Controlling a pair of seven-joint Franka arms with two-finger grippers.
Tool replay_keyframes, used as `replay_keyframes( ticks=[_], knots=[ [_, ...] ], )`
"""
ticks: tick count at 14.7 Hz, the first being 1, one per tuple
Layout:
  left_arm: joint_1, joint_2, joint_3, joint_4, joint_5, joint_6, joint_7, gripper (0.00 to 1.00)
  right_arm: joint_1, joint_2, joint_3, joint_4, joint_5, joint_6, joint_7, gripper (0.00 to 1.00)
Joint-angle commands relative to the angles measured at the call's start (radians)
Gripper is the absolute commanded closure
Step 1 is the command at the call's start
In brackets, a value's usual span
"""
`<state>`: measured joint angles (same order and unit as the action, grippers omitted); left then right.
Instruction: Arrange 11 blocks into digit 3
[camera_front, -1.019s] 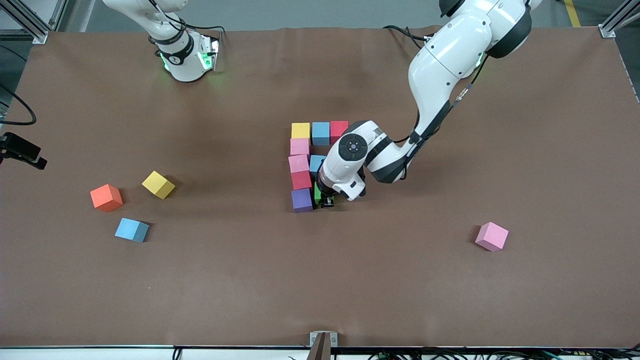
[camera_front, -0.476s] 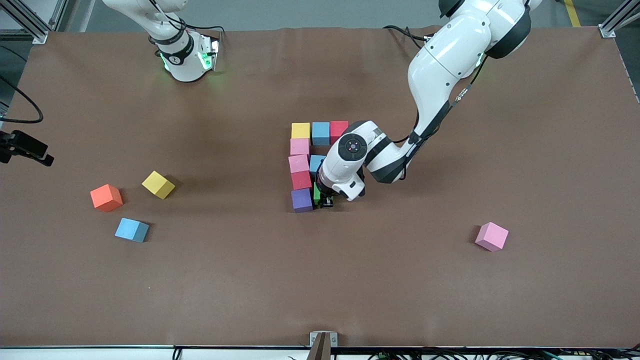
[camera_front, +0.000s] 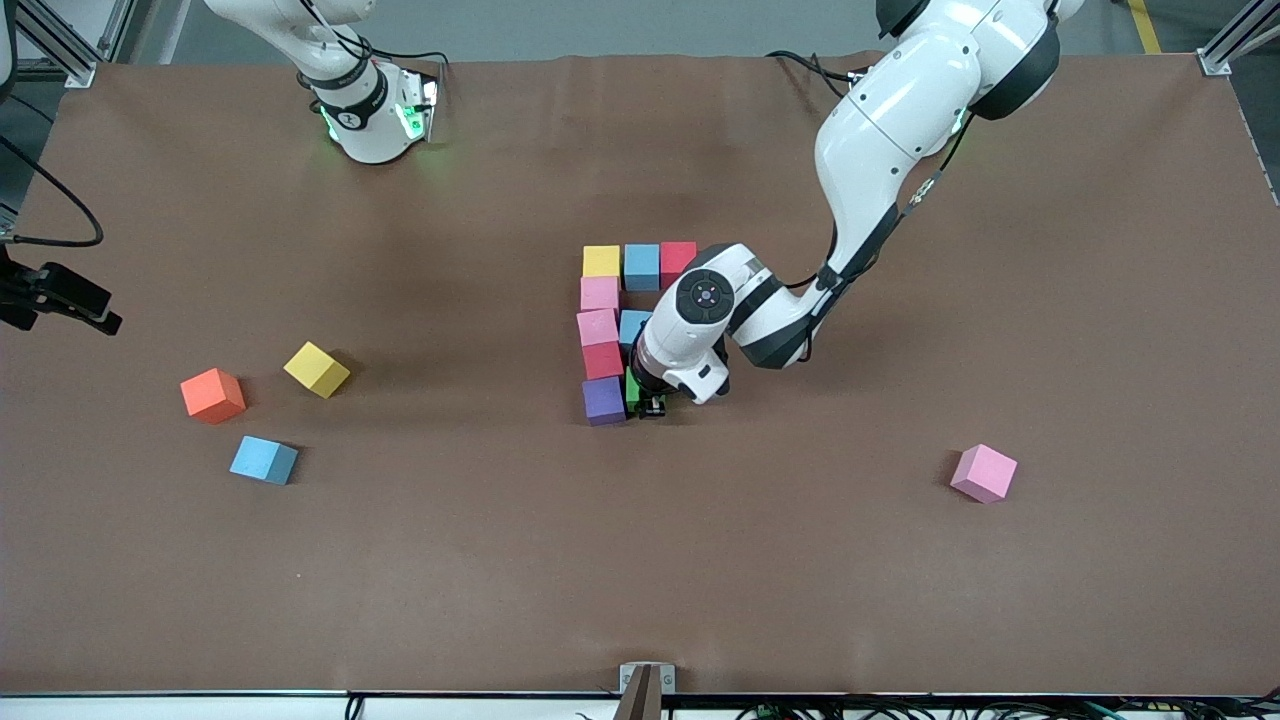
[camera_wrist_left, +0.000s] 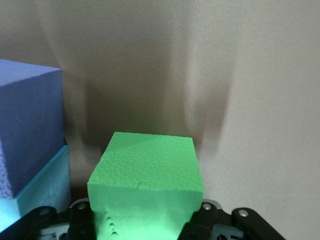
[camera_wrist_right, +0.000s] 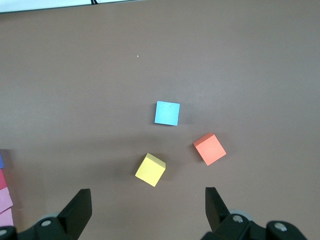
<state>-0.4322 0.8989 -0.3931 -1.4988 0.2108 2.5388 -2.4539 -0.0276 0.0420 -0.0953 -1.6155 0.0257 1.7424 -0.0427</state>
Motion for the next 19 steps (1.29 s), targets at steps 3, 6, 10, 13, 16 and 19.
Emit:
replay_keyframes(
  ticks=[3, 6, 10, 13, 16, 19],
  knots=[
    [-0.037, 0.055, 0.031, 0.054, -0.011, 0.020, 0.001, 0.77, 0.003, -0.034, 0.003, -0.015, 0.003, 0.009, 0.009, 0.00],
    [-0.040, 0.057, 0.037, 0.058, -0.014, 0.020, -0.002, 0.77, 0.001, -0.034, 0.003, -0.001, 0.003, 0.009, 0.009, 0.00],
    [-0.045, 0.058, 0.037, 0.058, -0.014, 0.021, -0.008, 0.77, 0.001, -0.034, 0.003, 0.000, 0.003, 0.011, 0.010, 0.00],
    [-0.054, 0.063, 0.037, 0.060, -0.014, 0.023, -0.008, 0.77, 0.001, -0.034, 0.003, 0.000, 0.003, 0.011, 0.009, 0.00],
    [-0.053, 0.067, 0.037, 0.069, -0.016, 0.024, -0.008, 0.77, 0.003, -0.033, 0.003, 0.000, 0.003, 0.011, 0.009, 0.00],
    [-0.054, 0.072, 0.037, 0.074, -0.016, 0.029, -0.010, 0.77, 0.005, -0.030, 0.003, 0.000, 0.003, 0.011, 0.010, 0.00]
  ],
)
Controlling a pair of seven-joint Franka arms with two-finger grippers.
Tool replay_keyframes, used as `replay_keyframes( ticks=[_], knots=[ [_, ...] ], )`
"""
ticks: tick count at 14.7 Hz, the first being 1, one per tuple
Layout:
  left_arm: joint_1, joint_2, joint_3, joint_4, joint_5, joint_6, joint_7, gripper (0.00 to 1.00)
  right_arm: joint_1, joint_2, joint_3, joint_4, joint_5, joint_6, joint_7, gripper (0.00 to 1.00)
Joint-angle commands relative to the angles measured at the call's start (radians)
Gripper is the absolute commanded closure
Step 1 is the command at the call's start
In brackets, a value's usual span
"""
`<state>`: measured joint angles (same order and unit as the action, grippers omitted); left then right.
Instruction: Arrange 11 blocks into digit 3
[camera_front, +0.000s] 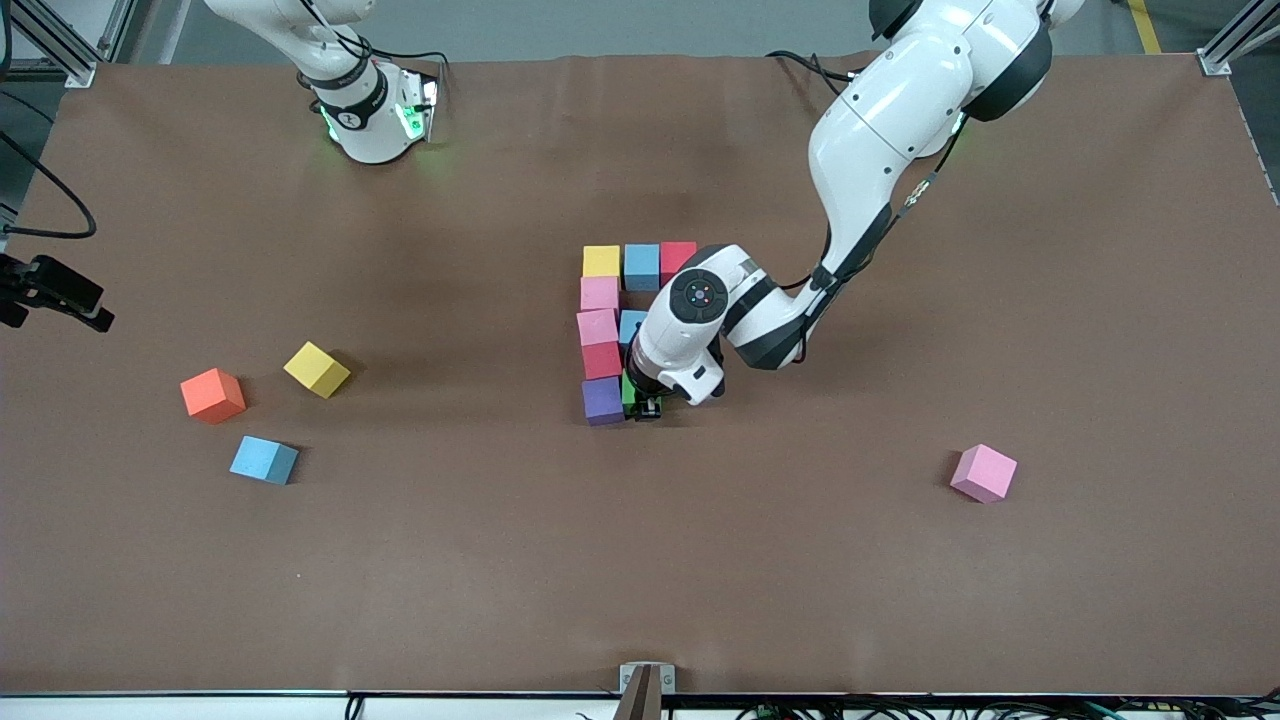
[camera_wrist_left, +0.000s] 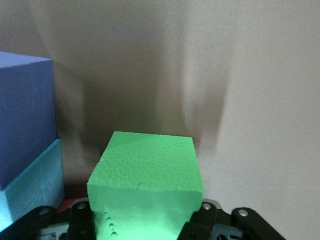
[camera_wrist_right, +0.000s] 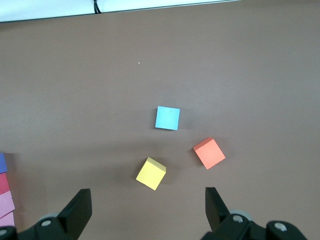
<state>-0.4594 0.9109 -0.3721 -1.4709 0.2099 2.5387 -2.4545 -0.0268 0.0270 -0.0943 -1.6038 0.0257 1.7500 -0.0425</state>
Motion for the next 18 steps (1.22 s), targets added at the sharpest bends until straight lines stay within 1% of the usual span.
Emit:
replay_keyframes(
  ticks=[1, 18],
  knots=[
    [-0.027, 0.060, 0.016, 0.046, -0.015, 0.031, -0.009, 0.77, 0.004, -0.016, 0.002, -0.011, 0.003, 0.003, 0.010, 0.00],
    [-0.025, 0.066, 0.027, 0.060, -0.012, 0.046, 0.003, 0.77, 0.004, -0.013, 0.002, -0.010, 0.003, 0.011, 0.010, 0.00]
  ],
)
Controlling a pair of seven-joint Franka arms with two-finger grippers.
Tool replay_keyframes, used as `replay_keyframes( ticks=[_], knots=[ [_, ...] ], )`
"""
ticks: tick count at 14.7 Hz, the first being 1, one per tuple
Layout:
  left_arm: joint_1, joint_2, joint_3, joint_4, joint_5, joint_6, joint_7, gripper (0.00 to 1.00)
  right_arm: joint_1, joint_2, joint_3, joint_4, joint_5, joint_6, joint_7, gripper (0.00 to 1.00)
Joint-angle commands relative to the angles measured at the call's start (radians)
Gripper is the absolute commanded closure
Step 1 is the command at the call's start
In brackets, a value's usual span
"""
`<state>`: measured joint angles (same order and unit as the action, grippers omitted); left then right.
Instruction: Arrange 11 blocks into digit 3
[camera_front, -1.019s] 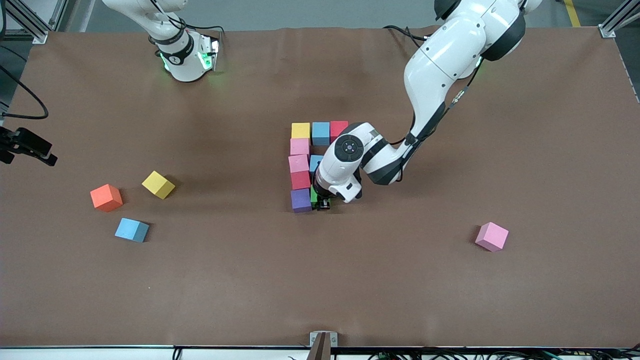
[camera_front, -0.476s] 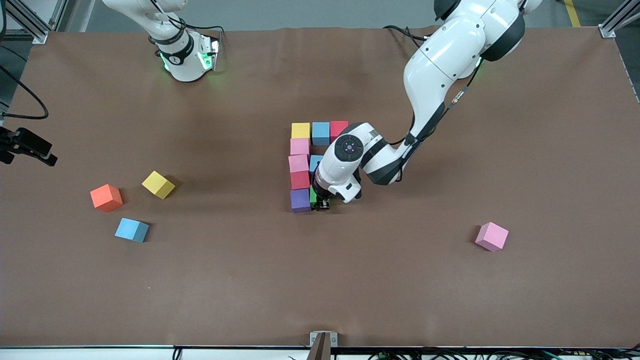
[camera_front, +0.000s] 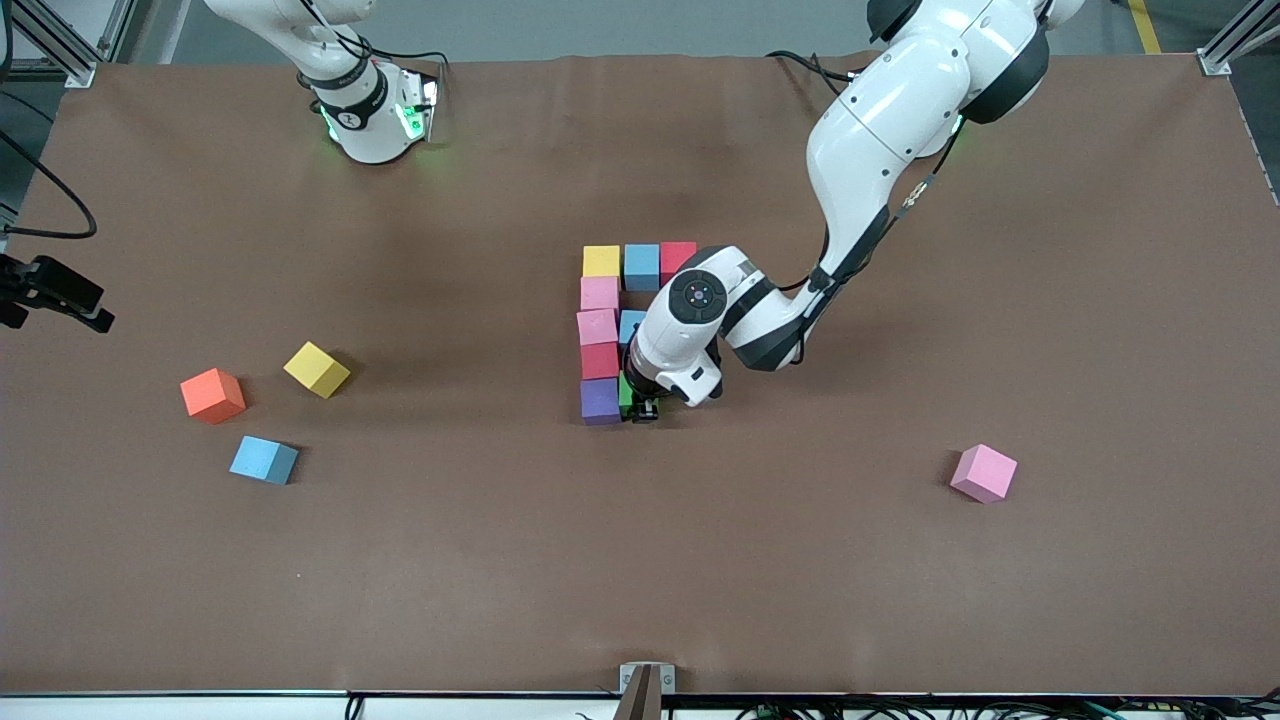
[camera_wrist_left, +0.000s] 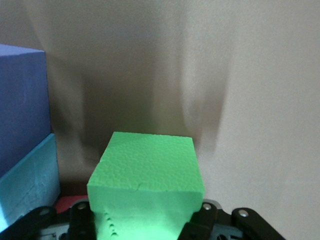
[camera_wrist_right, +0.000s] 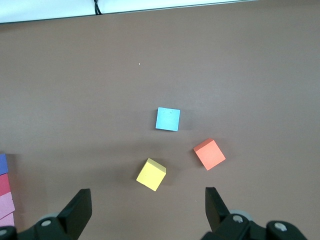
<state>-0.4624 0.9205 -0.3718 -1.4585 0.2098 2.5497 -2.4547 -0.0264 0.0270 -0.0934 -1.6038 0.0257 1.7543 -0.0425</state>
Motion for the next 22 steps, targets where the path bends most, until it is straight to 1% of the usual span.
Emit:
replay_keyframes(
  ticks=[1, 15, 19, 22],
  knots=[
    [-0.022, 0.057, 0.027, 0.047, -0.012, 0.034, 0.005, 0.77, 0.002, -0.013, 0.001, -0.010, 0.005, 0.007, 0.010, 0.00],
    [-0.010, 0.049, 0.028, 0.047, -0.009, 0.034, 0.031, 0.77, 0.005, -0.010, 0.001, -0.004, 0.005, 0.007, 0.010, 0.00],
    [-0.015, 0.047, 0.045, 0.047, -0.012, 0.034, 0.031, 0.77, 0.005, -0.006, 0.001, -0.002, 0.005, 0.007, 0.010, 0.00],
    [-0.022, 0.050, 0.047, 0.046, -0.010, 0.034, 0.033, 0.59, 0.003, -0.006, 0.001, -0.002, 0.005, 0.007, 0.010, 0.00]
  ],
)
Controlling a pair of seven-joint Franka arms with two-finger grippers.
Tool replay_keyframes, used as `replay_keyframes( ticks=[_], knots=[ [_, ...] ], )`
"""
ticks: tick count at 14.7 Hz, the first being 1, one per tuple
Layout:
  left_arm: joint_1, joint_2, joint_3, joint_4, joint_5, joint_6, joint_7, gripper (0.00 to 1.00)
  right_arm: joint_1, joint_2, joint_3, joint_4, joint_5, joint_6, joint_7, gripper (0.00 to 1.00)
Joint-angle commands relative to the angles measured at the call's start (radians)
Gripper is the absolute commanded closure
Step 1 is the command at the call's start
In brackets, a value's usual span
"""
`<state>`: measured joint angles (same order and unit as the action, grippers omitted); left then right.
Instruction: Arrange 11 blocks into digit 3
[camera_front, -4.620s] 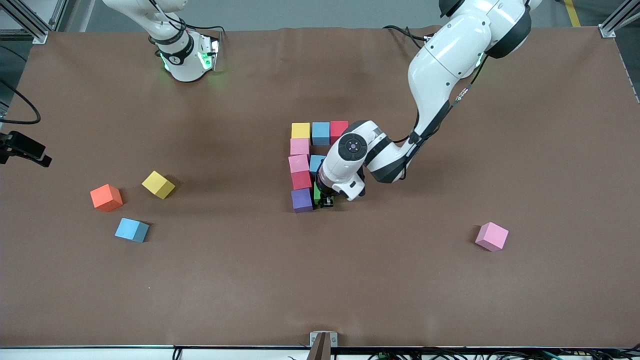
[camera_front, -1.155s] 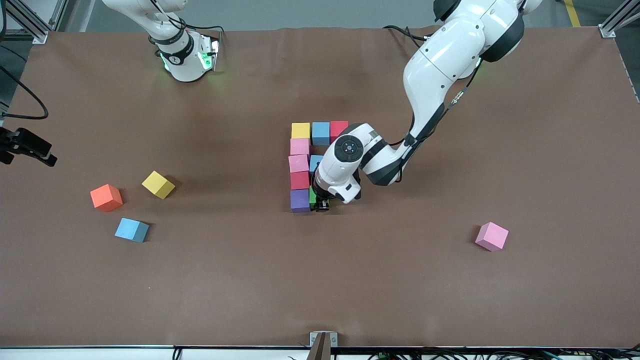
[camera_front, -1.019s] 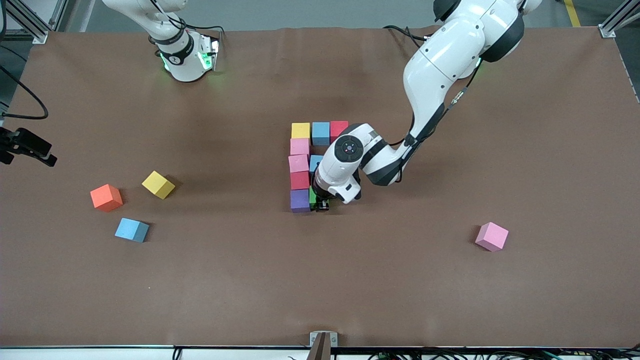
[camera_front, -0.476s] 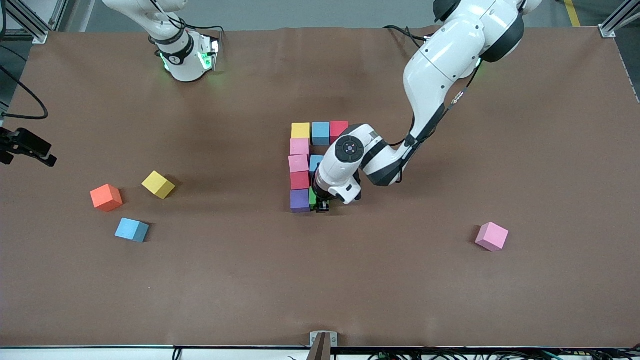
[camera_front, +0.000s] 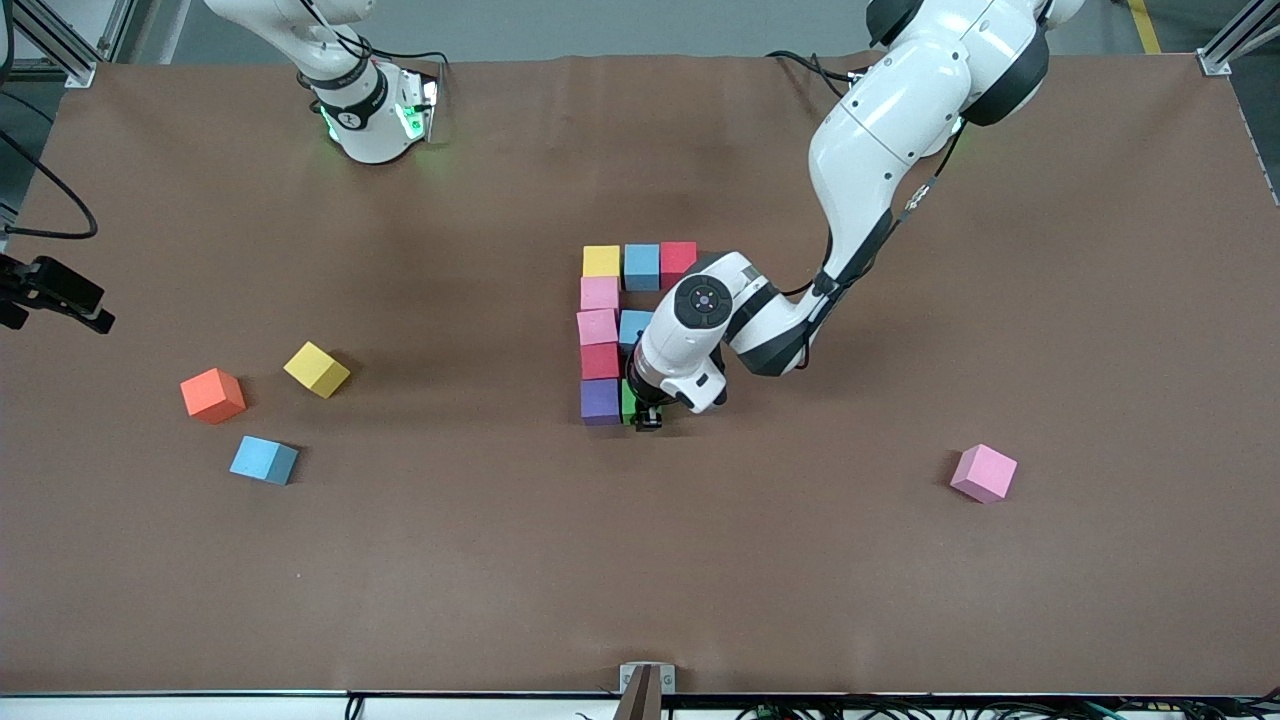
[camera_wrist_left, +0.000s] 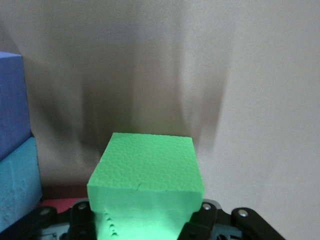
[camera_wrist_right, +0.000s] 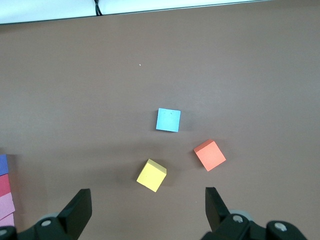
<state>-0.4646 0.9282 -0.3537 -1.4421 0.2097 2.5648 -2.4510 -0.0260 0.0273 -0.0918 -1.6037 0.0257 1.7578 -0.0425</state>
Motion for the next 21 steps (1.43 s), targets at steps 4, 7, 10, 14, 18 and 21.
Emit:
replay_keyframes(
  ticks=[4, 7, 10, 14, 18, 21],
  knots=[
    [-0.032, 0.038, 0.028, 0.029, -0.004, 0.018, 0.029, 0.00, 0.003, -0.006, 0.000, -0.002, 0.005, 0.005, 0.010, 0.00],
    [-0.032, 0.005, 0.027, 0.025, 0.051, 0.000, 0.030, 0.00, 0.003, -0.006, 0.000, -0.002, 0.005, 0.005, 0.010, 0.00],
    [-0.026, -0.067, 0.015, 0.025, 0.056, -0.121, 0.033, 0.00, 0.003, -0.006, 0.000, -0.002, 0.005, 0.005, 0.010, 0.00],
    [-0.009, -0.166, -0.005, 0.026, 0.054, -0.239, 0.085, 0.00, 0.003, -0.004, 0.000, -0.002, 0.003, 0.005, 0.009, 0.00],
    [0.078, -0.302, -0.007, -0.047, 0.053, -0.363, 0.310, 0.00, 0.005, -0.004, 0.000, -0.002, 0.005, 0.005, 0.009, 0.00],
    [0.177, -0.376, -0.008, -0.116, 0.043, -0.374, 0.571, 0.00, 0.003, -0.004, 0.000, -0.002, 0.003, 0.002, 0.009, 0.00]
  ],
)
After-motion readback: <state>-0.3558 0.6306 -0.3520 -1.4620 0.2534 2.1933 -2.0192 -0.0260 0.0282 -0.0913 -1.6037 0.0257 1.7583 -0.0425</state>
